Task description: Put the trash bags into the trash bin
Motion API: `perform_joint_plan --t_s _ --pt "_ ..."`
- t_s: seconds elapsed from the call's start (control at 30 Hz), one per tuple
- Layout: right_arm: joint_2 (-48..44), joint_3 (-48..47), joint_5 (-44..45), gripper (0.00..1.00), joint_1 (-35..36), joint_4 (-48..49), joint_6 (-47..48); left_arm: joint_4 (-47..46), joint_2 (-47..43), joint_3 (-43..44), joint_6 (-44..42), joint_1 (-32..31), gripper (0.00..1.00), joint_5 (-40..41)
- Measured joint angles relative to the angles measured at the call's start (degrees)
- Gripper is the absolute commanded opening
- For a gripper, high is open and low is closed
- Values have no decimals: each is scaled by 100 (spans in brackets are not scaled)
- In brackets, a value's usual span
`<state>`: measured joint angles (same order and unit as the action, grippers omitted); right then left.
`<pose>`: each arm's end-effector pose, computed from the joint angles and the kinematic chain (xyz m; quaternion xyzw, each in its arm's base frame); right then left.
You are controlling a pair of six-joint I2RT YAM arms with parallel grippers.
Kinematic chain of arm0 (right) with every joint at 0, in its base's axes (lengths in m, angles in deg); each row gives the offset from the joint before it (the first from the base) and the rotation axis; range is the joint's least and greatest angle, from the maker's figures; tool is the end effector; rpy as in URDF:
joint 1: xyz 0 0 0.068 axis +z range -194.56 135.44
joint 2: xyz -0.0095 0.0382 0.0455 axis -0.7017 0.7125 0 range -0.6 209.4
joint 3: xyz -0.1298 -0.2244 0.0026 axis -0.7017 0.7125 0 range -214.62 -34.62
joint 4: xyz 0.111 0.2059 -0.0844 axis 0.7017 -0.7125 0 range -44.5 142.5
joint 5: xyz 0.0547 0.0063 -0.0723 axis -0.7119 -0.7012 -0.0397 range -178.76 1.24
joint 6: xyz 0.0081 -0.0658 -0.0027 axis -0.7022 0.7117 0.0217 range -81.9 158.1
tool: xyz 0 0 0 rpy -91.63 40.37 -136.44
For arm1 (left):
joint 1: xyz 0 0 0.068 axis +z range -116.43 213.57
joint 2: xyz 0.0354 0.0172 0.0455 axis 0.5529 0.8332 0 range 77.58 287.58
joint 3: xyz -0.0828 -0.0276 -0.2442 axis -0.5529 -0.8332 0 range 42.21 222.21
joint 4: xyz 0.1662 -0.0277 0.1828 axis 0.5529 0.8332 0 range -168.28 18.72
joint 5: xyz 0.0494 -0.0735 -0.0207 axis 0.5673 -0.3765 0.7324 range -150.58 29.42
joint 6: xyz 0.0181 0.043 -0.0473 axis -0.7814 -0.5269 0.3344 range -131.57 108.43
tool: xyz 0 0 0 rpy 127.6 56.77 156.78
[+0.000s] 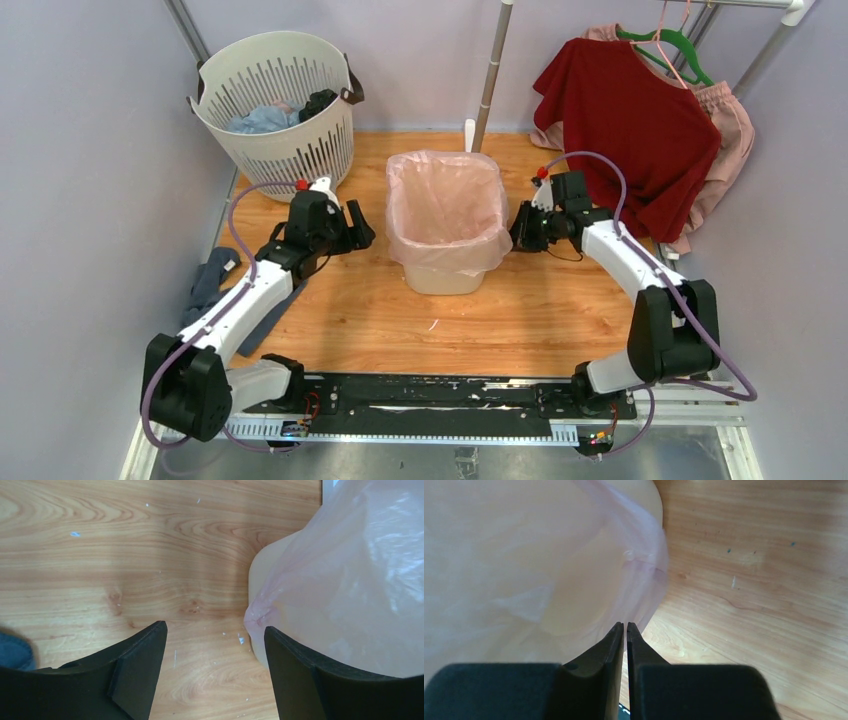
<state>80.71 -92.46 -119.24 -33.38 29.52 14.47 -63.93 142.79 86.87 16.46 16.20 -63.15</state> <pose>0.2896 0.0844 0.2370 0.0002 0.9013 0.3400 0.2684 0.2441 -0.0788 0.2431 -0.0720 0.8835 -0.1967 0.4189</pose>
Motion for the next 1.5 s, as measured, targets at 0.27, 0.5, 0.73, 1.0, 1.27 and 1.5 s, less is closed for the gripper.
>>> perform_joint_plan --t_s 0.27,0.5,0.73,1.0,1.27,1.5 --pt "313 358 -319 9 0 444 -210 -1056 673 -492 208 -2 74 -168" --pt "125 238 -247 9 0 376 -210 -1338 621 -494 240 -2 75 -234" --pt "-9 -140 -245 9 2 389 -221 -1443 658 -450 240 -2 74 -264" --pt "192 79 -229 7 107 540 -245 -1655 957 -529 243 -13 74 -310" --pt "564 317 -122 7 136 595 -262 -1937 1390 -616 243 -74 73 -302" --pt "511 236 -66 7 144 494 -258 -2000 1569 -616 243 -90 72 -304"
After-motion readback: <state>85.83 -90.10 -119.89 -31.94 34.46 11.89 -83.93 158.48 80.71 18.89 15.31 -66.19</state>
